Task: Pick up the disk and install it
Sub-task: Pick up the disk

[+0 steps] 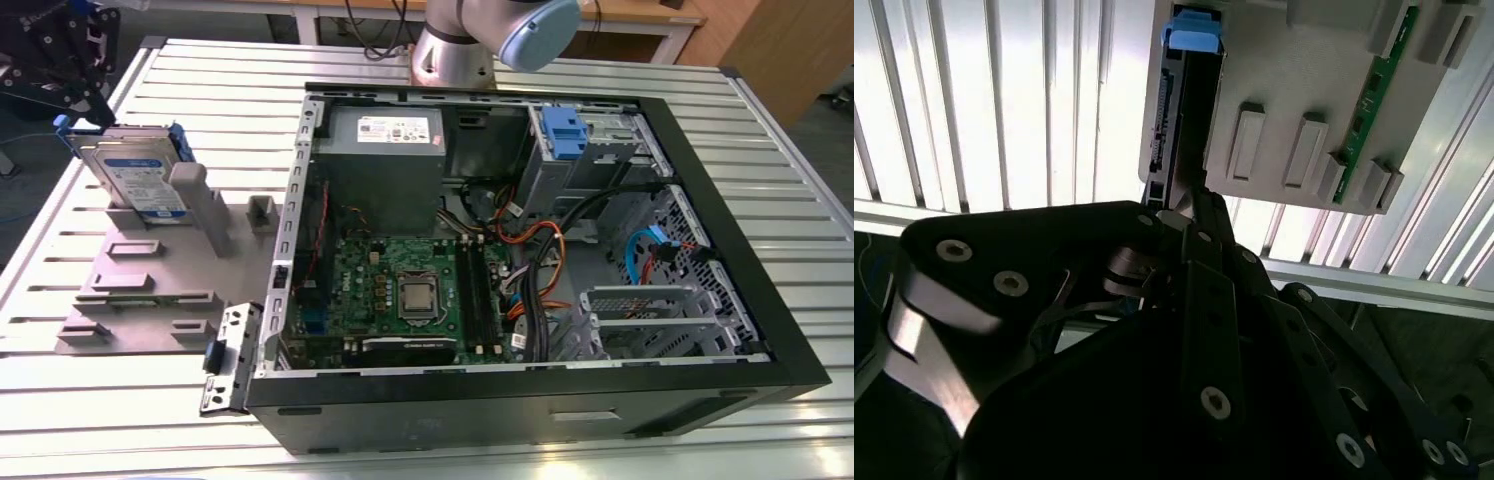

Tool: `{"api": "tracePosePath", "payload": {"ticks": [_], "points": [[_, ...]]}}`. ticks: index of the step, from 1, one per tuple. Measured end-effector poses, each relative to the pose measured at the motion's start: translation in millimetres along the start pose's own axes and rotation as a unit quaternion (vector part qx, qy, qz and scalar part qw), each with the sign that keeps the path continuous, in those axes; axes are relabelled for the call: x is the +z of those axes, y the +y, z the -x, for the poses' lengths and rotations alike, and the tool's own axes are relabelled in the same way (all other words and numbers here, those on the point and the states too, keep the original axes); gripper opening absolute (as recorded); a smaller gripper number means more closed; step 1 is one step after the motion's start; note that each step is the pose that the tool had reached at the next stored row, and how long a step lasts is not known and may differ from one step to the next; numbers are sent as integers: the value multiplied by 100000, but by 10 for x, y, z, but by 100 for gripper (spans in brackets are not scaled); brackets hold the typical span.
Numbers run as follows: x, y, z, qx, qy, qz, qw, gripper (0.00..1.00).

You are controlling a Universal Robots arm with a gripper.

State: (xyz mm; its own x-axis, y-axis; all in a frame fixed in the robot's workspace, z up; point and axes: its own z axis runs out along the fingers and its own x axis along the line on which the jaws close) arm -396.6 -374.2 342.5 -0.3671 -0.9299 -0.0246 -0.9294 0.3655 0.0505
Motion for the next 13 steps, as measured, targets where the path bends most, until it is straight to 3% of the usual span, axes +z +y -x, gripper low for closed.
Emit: {"api": "tracePosePath", "payload": {"ticks": [4, 7, 10, 13], "points": [[1, 0, 0, -508, 23, 9, 99999, 11], [2, 0, 0, -2790, 138, 65, 99961, 11], [4, 0, 0, -5486, 274, 134, 99849, 11], [7, 0, 0, -8251, 413, 201, 99658, 11]]}}
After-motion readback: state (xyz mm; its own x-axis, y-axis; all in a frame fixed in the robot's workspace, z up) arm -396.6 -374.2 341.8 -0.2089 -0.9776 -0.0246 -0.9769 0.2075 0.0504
